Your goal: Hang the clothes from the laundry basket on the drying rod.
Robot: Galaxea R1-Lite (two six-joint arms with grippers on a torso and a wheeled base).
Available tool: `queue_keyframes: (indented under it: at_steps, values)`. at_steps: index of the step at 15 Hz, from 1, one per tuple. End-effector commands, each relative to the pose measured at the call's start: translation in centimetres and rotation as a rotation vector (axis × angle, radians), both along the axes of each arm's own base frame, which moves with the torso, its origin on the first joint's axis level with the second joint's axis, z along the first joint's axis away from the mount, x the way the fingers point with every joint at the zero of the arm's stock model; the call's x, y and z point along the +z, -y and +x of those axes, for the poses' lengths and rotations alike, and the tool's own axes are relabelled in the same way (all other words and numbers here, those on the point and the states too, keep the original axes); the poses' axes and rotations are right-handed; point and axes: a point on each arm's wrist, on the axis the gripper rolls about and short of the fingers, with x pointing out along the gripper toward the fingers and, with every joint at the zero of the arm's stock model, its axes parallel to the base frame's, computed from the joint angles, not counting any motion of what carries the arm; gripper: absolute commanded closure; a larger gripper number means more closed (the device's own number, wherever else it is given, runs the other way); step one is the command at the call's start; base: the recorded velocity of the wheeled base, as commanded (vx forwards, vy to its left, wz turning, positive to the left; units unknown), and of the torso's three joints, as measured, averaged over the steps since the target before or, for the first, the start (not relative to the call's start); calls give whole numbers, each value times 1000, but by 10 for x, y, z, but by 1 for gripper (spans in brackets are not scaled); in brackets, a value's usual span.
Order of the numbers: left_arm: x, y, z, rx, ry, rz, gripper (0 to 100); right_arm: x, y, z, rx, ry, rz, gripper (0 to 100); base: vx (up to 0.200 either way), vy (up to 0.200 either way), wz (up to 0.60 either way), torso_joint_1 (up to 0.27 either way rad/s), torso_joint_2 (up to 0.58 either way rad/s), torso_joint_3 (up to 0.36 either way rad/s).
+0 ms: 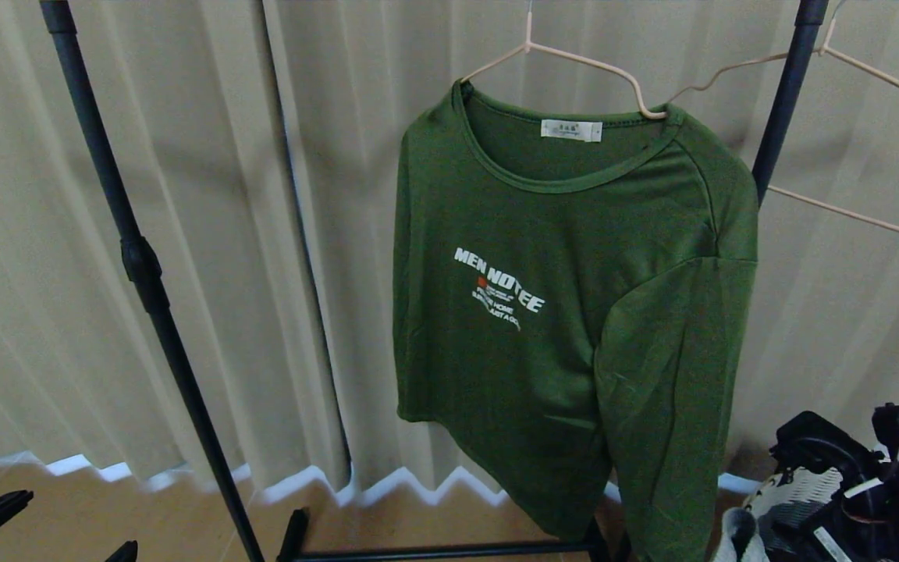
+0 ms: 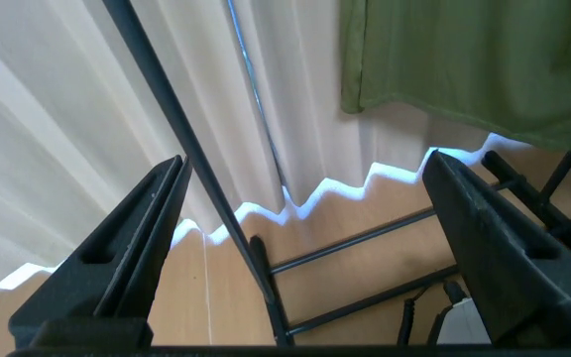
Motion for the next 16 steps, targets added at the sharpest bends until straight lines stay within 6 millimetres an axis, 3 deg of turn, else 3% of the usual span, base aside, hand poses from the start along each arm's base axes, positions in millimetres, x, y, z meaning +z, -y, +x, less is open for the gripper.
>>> queue_keyframes:
  at_steps: [1,16]
  values:
    - [0,0,0,0,3,-1,0,-10,5,13,-24,-54,-4,0,0,0,0,0,0,0]
    - [1,0,-1,0,7,-1,0,-29,3,40,17,-124,48,0,0,0,0,0,0,0]
